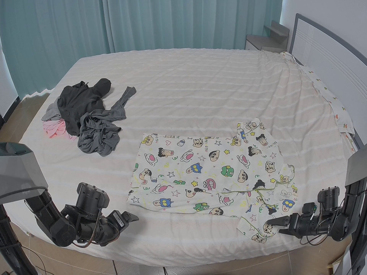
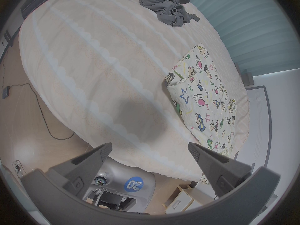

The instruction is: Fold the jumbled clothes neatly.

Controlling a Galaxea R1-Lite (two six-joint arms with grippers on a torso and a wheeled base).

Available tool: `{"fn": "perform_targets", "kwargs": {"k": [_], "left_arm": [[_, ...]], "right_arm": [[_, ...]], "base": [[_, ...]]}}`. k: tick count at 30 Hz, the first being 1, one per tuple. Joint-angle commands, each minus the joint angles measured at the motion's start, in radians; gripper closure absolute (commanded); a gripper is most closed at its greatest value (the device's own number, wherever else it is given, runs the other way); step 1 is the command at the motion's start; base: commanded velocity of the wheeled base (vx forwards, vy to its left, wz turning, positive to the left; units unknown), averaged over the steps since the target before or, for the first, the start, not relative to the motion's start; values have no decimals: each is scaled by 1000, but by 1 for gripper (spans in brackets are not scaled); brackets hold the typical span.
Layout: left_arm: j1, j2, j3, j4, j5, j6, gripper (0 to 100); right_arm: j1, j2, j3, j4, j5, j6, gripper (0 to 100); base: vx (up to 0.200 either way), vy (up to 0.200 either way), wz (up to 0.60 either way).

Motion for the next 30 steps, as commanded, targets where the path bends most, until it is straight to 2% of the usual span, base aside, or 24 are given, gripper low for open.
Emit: {"fn": "perform_targets", "kwargs": {"k": [1, 9, 10, 13, 14, 25, 30], "left_arm": [[0, 1, 0, 0, 0, -1, 0], [0, 3, 0, 0, 0, -1, 0], [0, 3, 0, 0, 0, -1, 0], [0, 3, 0, 0, 2, 1, 0], [0, 1, 0, 0, 2, -1, 0], [0, 1, 0, 0, 3, -1, 0], [0, 1, 0, 0, 2, -1, 0]], "right_arm": [[26, 11, -38, -1, -6, 64, 0], [79, 2, -55, 1, -35, 144, 0], [92, 1, -69, -1, -60, 186, 0], [92, 2, -99, 7, -87, 220, 0], [92, 4, -109, 10, -98, 229, 100], [80, -7, -113, 1, -109, 239, 100], [49, -47, -106, 2, -109, 237, 100]], "base": [[0, 0, 0], [0, 0, 0], [0, 0, 0], [0, 0, 0], [0, 0, 0], [0, 0, 0], [0, 0, 0]]}}
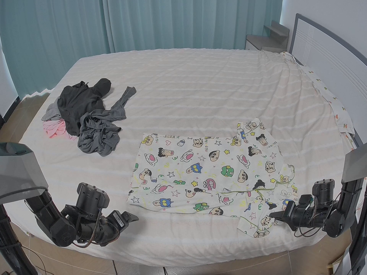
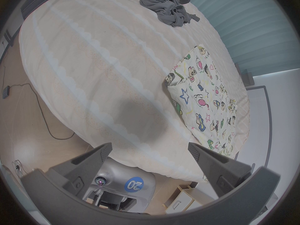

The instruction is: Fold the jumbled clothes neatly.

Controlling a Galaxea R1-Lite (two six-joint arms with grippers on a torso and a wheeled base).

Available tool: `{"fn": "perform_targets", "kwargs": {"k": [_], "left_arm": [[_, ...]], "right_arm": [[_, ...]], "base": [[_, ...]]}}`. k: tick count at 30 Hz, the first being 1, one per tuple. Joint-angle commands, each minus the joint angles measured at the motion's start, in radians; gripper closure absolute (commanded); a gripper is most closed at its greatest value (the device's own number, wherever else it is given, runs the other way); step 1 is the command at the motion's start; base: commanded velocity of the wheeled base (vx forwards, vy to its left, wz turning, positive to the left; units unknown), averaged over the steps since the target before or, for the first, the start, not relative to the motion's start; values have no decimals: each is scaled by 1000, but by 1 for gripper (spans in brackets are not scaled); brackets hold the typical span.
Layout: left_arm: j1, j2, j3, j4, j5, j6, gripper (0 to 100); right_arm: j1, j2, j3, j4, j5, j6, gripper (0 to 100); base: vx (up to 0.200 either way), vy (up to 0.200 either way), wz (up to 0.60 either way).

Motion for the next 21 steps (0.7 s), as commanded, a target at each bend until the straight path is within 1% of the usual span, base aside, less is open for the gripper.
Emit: {"fn": "perform_targets", "kwargs": {"k": [1, 6, 18, 21], "left_arm": [[0, 0, 0, 0, 0, 0, 0], [0, 0, 1, 0, 0, 0, 0], [0, 0, 1, 0, 0, 0, 0], [0, 0, 1, 0, 0, 0, 0]], "right_arm": [[-29, -42, 4, 1, 0, -1, 100], [-65, -79, -8, 2, 2, -4, 100], [-85, -100, -82, 2, 8, -1, 100], [-107, -99, -108, 2, 8, -1, 100]], "base": [[0, 0, 0], [0, 0, 0], [0, 0, 0], [0, 0, 0]]}}
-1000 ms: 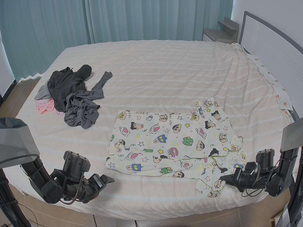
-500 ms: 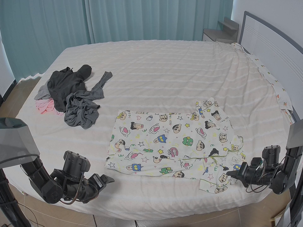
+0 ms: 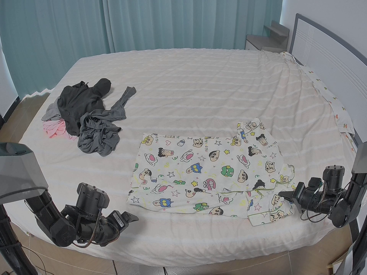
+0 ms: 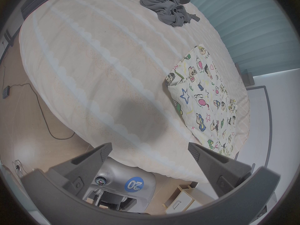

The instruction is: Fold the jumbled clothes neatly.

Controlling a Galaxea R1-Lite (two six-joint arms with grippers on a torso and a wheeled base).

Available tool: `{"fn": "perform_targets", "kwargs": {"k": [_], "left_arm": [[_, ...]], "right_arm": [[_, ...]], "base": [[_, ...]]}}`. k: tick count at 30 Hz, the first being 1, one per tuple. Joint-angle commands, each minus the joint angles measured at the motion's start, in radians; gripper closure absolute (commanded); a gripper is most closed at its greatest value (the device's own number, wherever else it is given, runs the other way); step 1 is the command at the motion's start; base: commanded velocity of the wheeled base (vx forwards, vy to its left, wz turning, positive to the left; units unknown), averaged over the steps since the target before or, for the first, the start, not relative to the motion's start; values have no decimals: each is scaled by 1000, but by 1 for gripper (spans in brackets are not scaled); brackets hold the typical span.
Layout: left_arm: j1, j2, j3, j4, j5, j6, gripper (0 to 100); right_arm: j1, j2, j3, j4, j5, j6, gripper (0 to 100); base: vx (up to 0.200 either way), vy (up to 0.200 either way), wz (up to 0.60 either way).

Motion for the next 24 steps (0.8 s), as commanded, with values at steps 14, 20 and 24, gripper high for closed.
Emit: {"fn": "perform_targets", "kwargs": {"k": [14, 20, 24], "left_arm": [[0, 0, 0, 0, 0, 0, 0], [0, 0, 0, 0, 0, 0, 0], [0, 0, 0, 0, 0, 0, 0]], "right_arm": [[-94, 65, -83, 5, 0, -18, 100], [-111, 99, -118, 5, -1, -26, 100], [-130, 122, -138, 5, 0, -26, 100]], "base": [[0, 0, 0], [0, 0, 0], [0, 0, 0]]}}
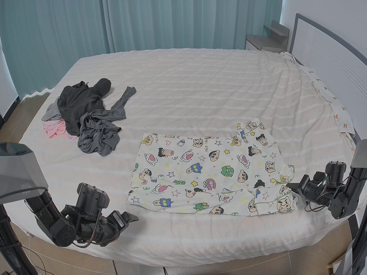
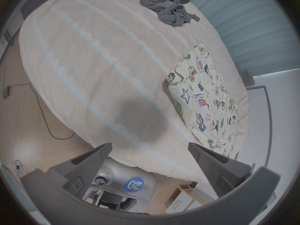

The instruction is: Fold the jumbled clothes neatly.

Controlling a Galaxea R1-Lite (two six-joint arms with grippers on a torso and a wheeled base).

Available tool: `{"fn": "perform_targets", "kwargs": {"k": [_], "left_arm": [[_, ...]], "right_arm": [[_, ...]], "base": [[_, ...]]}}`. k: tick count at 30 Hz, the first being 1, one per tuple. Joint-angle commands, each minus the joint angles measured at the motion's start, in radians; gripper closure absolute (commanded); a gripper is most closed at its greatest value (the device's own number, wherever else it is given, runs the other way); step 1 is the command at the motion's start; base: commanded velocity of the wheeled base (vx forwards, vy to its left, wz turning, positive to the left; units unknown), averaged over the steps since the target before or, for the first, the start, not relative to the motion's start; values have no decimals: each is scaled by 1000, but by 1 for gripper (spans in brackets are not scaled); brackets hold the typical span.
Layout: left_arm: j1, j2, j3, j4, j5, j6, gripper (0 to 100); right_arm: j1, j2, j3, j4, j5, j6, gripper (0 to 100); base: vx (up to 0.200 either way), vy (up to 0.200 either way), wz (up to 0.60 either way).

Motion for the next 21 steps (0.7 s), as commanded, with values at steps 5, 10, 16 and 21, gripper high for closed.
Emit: {"fn": "perform_targets", "kwargs": {"k": [5, 10, 16, 21], "left_arm": [[0, 0, 0, 0, 0, 0, 0], [0, 0, 0, 0, 0, 0, 0], [0, 0, 0, 0, 0, 0, 0], [0, 0, 0, 0, 0, 0, 0]], "right_arm": [[-26, 40, -28, 0, 1, 1, 100], [-30, 52, -41, 1, 1, 1, 0], [-64, 40, -34, 0, 1, 1, 0], [-93, -51, -27, 0, 1, 1, 0]], "base": [[0, 0, 0], [0, 0, 0], [0, 0, 0], [0, 0, 0]]}}
